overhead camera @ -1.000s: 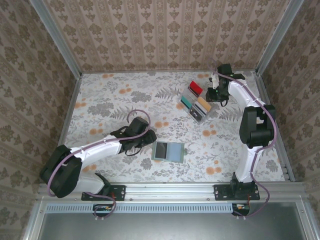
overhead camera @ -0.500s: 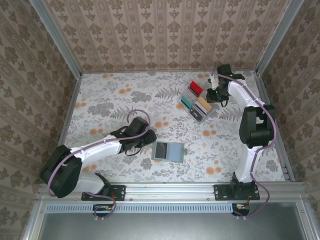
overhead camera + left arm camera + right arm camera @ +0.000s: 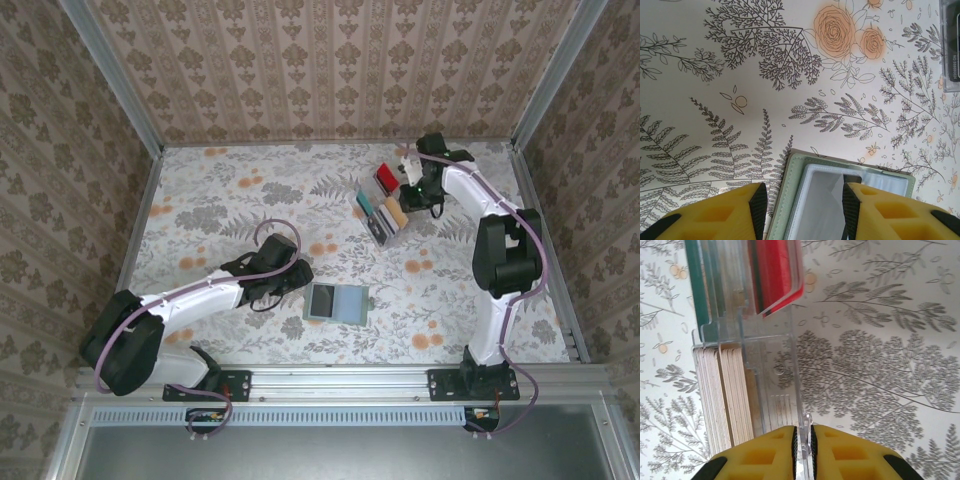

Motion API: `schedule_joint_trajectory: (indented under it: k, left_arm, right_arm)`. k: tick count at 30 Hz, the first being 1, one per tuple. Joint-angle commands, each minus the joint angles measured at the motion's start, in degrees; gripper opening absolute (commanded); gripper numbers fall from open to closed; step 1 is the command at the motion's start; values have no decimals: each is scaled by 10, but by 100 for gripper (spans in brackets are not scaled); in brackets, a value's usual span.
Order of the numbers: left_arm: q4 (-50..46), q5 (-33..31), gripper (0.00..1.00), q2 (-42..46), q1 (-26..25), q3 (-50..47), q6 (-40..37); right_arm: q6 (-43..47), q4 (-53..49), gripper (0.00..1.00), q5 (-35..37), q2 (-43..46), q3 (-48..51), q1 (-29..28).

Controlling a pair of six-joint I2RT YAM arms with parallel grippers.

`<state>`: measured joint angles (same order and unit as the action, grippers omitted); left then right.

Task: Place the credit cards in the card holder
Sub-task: Move the storage box to the center of the table.

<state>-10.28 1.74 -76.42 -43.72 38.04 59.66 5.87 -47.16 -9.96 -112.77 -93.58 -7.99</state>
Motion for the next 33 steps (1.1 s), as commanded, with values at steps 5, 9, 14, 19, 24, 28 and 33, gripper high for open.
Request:
schedule_joint_trajectory:
  k: [5,9,14,19,24,28,33]
  left_arm:
    - [6,1,47,12,5,-3,-4]
    - [5,0,47,15,5,-3,-6]
    - [4,-2,47,20,5,-8,-6]
    - [4,-5,47,28,6,-14,-3]
    - [0,-11,48,39,6,-17,-2]
    - [1,-13,48,39,7,-16,-4]
    - [3,-12,48,39,7,-16,-3]
  right_arm:
    - [-9,15,17,-30,32,41,-58]
    - [-19,24,16,-32,31,45,-85]
    - [-32,41,16,-42,34,57,-112]
    - [-74,31,21,-26,47,44,-114]
    - [-114,-13,33,56,85,-2,-114]
    - [-142,-40,37,71,98,-21,-124]
    - [-155,-38,35,77,105,-11,-183]
